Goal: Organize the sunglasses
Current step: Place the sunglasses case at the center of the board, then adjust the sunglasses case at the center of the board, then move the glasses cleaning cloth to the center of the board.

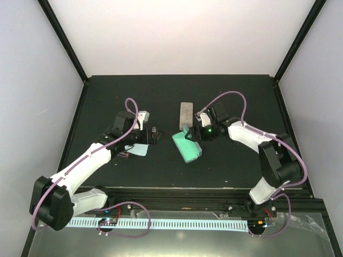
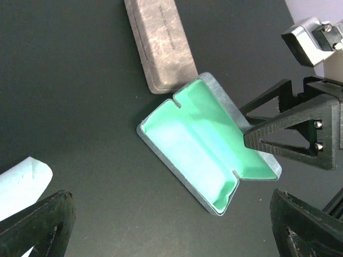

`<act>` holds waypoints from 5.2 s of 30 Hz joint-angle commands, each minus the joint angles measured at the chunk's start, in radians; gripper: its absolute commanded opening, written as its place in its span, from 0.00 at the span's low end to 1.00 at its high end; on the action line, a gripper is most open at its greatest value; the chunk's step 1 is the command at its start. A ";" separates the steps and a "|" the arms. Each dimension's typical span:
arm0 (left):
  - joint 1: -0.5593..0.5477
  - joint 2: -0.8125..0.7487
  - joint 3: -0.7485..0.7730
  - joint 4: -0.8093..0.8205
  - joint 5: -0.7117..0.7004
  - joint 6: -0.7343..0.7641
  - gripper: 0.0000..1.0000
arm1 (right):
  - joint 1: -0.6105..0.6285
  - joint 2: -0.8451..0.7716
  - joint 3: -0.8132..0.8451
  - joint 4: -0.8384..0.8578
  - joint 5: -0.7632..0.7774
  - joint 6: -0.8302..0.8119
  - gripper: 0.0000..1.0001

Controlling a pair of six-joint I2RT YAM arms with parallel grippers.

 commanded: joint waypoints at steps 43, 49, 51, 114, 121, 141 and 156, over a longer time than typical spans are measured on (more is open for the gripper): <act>0.007 -0.577 -0.167 -0.187 -0.058 -0.029 0.99 | 0.492 0.044 -0.061 -0.049 0.692 0.372 0.56; 0.007 -0.550 -0.177 -0.170 -0.033 -0.037 0.99 | 0.478 0.067 -0.013 -0.106 0.799 0.358 0.60; 0.007 -0.540 -0.184 -0.168 -0.029 -0.041 0.99 | 0.475 0.086 0.011 -0.110 0.816 0.352 0.63; 0.007 -0.795 0.068 -0.536 -0.545 -0.076 0.99 | 0.717 0.505 0.605 -0.128 0.928 0.247 0.01; 0.007 -0.755 -0.062 -0.401 -0.324 -0.069 0.99 | 0.717 0.281 0.325 -0.081 0.883 0.251 0.01; -0.170 -0.291 -0.400 0.102 0.051 -0.338 0.69 | 0.717 -0.048 -0.151 0.020 0.788 0.502 0.01; -0.256 -0.100 -0.485 0.325 0.013 -0.517 0.56 | 0.717 -0.046 -0.172 0.036 0.778 0.518 0.02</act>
